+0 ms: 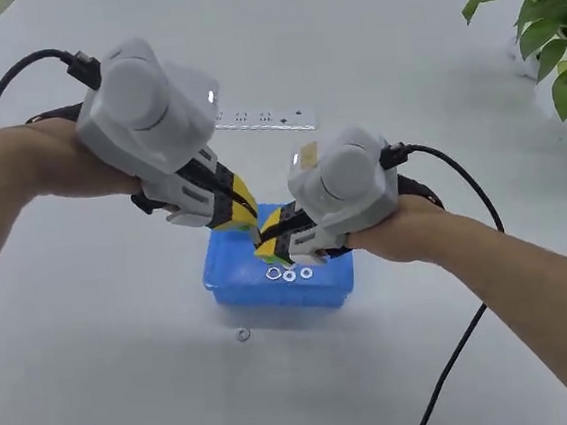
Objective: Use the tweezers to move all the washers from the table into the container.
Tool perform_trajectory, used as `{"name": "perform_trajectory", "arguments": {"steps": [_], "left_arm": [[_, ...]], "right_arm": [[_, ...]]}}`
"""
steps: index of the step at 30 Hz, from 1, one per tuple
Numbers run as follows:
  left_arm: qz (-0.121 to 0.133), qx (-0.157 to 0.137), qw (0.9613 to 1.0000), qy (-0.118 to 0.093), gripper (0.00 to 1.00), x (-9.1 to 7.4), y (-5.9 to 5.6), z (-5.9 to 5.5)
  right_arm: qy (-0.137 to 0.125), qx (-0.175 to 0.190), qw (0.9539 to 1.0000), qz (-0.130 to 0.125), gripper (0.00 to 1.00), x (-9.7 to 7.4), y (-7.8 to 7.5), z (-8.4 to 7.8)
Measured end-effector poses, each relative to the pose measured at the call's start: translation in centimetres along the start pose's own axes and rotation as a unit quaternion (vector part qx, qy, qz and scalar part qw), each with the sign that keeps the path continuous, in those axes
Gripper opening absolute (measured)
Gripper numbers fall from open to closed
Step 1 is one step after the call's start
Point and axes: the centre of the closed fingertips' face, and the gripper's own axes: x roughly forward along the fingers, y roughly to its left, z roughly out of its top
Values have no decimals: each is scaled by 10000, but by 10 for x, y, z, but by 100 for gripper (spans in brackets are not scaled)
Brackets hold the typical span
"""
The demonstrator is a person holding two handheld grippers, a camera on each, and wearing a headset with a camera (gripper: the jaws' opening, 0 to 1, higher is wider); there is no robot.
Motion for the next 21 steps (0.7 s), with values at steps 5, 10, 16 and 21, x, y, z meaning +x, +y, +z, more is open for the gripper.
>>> {"name": "perform_trajectory", "arguments": {"steps": [5,10,16,21], "left_arm": [[10,12,10000,14,6,-7,-7,1],[20,15,10000,20,6,-13,-14,2],[27,-45,10000,17,6,-18,-27,-1],[-1,-82,10000,57,6,-20,-37,-5]], "right_arm": [[-7,-36,10000,-12,11,-3,7,6],[-21,-69,10000,-16,11,-4,15,11],[-41,-71,10000,18,11,-2,27,15],[-59,-58,9999,69,12,1,37,16]]}}
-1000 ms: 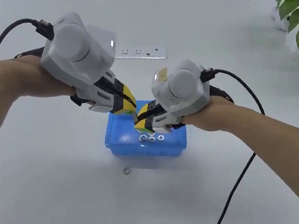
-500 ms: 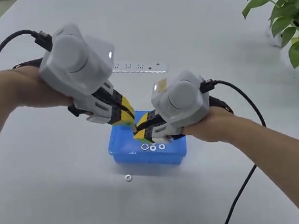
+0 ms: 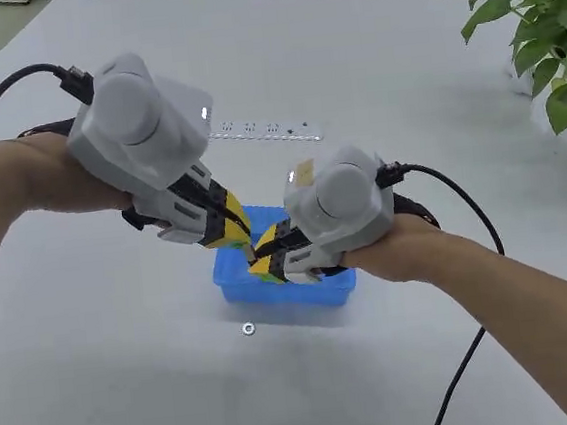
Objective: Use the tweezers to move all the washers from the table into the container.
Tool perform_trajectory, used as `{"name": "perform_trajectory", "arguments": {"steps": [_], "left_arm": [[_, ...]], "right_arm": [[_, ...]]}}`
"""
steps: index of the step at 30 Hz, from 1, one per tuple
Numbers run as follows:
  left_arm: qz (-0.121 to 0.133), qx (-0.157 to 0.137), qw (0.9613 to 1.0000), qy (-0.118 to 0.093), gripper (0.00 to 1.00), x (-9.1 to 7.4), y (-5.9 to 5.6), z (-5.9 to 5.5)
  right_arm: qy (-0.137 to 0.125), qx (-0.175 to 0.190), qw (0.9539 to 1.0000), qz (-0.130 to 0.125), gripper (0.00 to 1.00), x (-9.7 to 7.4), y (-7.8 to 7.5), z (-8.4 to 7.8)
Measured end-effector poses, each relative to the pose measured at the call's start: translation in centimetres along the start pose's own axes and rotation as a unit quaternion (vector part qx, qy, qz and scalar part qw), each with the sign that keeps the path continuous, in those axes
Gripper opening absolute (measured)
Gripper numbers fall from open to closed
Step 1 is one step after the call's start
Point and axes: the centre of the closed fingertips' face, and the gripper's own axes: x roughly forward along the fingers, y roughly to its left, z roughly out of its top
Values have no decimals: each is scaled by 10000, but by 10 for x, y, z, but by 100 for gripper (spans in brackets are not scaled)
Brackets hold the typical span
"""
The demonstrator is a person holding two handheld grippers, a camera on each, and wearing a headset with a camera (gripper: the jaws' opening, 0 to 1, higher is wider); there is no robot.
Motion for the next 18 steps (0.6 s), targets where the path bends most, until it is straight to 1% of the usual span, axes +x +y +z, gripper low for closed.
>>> {"name": "perform_trajectory", "arguments": {"steps": [8,11,18], "left_arm": [[-32,-26,10000,25,6,0,-11,-3],[-45,-41,10000,42,6,0,-13,-3],[-82,-46,9999,53,6,3,-17,-4]], "right_arm": [[-14,-6,10000,45,12,4,11,0],[-44,21,10000,73,12,4,14,0],[-18,-6,9999,107,12,6,19,-2]]}}
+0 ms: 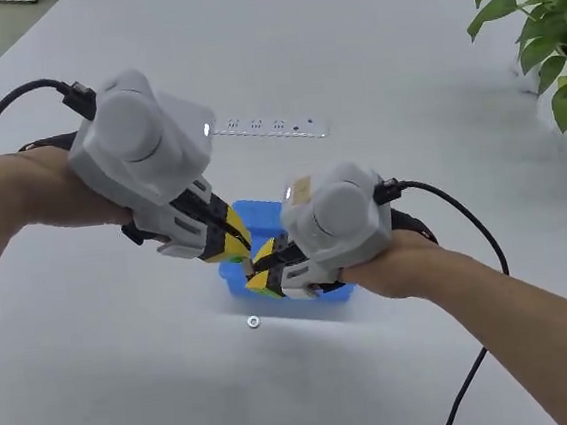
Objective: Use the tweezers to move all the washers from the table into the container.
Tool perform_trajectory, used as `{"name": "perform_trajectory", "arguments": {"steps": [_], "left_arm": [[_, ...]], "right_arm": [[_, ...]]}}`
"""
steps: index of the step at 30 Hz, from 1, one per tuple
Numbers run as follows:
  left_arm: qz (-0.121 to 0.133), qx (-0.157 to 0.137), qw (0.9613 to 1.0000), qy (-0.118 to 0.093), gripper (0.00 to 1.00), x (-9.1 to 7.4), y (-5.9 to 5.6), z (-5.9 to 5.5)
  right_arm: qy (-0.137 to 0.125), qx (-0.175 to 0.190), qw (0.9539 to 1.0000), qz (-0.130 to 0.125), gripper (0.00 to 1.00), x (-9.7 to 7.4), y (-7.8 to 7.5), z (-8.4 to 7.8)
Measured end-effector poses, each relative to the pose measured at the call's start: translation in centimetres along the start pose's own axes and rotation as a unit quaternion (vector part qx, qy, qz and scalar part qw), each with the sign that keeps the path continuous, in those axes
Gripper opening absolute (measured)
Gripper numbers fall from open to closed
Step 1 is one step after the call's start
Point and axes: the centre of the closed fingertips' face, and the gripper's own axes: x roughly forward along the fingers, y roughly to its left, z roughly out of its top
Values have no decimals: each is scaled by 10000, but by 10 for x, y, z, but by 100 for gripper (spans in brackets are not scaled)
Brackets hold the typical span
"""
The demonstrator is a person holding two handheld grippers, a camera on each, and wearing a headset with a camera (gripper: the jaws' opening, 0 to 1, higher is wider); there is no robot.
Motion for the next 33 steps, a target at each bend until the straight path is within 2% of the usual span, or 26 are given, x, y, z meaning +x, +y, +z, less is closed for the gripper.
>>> {"name": "perform_trajectory", "arguments": {"steps": [17,33], "left_arm": [[-134,-45,9999,61,6,12,-12,-13],[-332,-160,9993,78,6,26,-17,-22]], "right_arm": [[7,86,9999,136,12,11,15,-10],[56,197,9995,251,13,19,22,-23]]}}
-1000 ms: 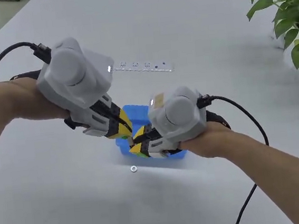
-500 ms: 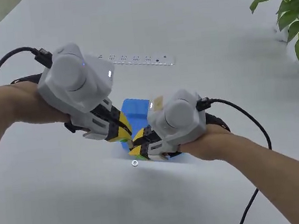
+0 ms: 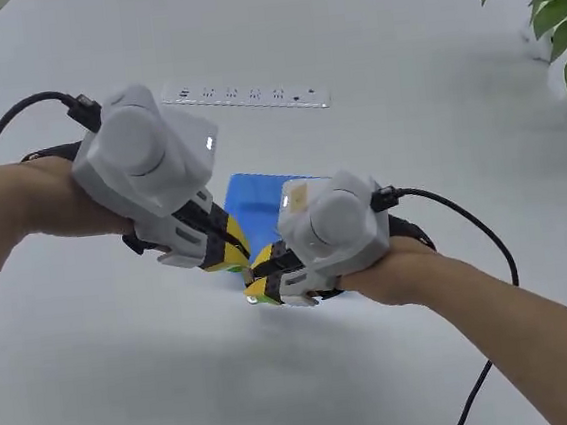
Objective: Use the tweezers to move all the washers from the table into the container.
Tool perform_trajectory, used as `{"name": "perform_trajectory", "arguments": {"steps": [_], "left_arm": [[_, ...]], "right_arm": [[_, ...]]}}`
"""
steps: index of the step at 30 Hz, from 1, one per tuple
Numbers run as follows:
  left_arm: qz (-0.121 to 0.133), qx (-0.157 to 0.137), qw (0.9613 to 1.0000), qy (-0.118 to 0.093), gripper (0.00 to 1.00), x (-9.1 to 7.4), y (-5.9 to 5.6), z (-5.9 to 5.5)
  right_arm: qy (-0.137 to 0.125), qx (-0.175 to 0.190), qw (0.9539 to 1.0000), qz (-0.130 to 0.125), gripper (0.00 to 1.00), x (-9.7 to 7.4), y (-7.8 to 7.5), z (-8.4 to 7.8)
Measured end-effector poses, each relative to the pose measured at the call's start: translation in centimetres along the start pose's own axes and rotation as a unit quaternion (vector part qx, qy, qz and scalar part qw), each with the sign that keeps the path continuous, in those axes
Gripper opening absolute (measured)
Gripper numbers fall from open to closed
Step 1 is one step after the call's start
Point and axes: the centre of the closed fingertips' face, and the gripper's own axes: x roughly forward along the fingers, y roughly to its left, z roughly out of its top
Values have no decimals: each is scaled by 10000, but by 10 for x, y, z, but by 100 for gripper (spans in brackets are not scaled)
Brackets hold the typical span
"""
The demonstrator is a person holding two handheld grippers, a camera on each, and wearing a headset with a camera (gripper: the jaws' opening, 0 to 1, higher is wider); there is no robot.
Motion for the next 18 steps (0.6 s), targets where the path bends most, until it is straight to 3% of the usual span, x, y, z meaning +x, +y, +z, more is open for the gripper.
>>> {"name": "perform_trajectory", "arguments": {"steps": [18], "left_arm": [[-57,-28,10000,6,6,9,-1,-6]], "right_arm": [[11,32,10000,44,15,6,3,-6]]}}
